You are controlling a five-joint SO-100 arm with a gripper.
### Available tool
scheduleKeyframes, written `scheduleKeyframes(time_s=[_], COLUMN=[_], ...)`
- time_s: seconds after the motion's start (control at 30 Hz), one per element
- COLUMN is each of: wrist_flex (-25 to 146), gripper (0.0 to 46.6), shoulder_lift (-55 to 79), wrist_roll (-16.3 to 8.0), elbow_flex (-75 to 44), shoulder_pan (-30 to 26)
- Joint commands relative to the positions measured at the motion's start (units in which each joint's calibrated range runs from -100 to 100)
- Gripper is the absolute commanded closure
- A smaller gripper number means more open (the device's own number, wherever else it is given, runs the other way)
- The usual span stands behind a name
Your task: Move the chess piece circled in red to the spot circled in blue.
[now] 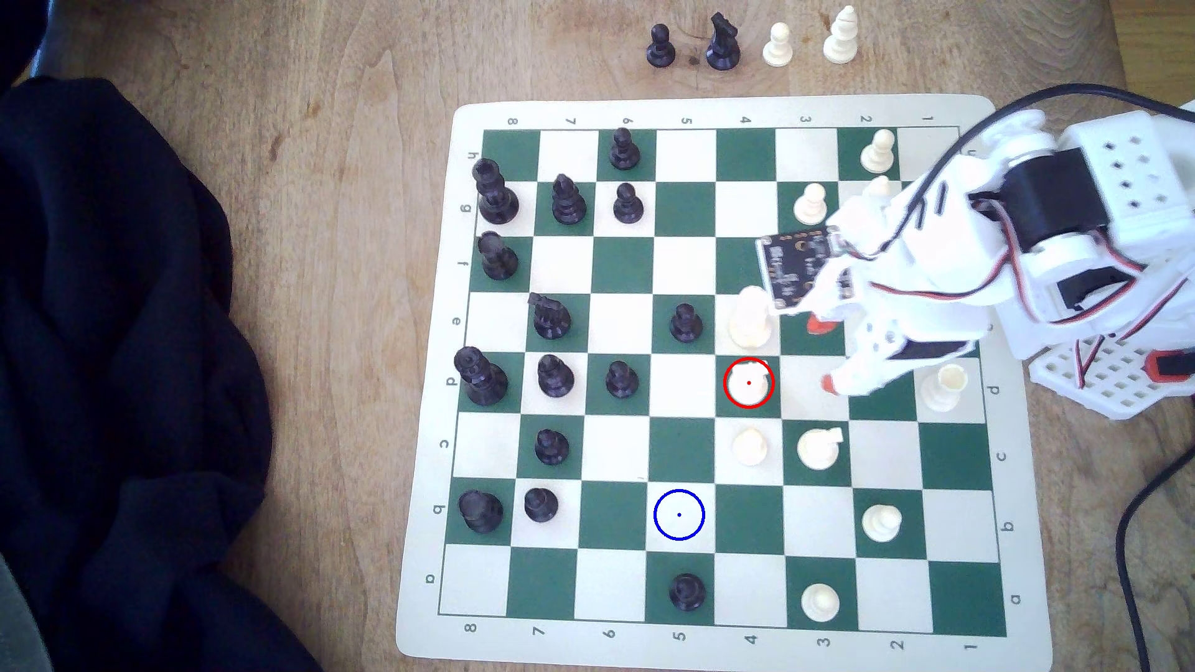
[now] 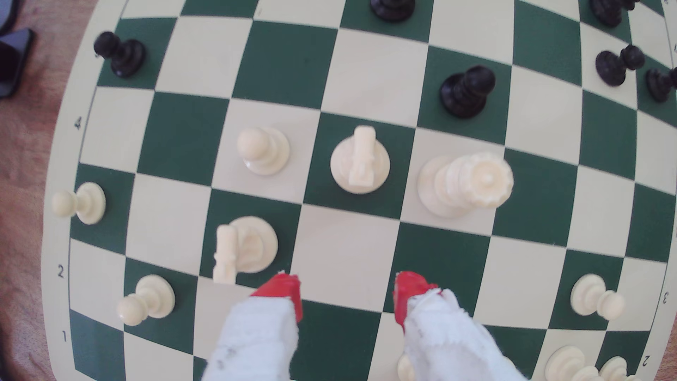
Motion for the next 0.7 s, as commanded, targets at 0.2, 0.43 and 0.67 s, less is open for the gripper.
scheduleKeyframes(time_s=[0.2, 0.43, 0.67], wrist_flex=[-7.5, -11.6, -16.3], gripper=[35.3, 35.1, 35.2], shoulder_lift=[9.5, 12.7, 14.0], wrist_roll=[-0.1, -0.6, -1.2], elbow_flex=[-5.6, -6.5, -6.4], shoulder_pan=[-0.1, 0.0, -0.3])
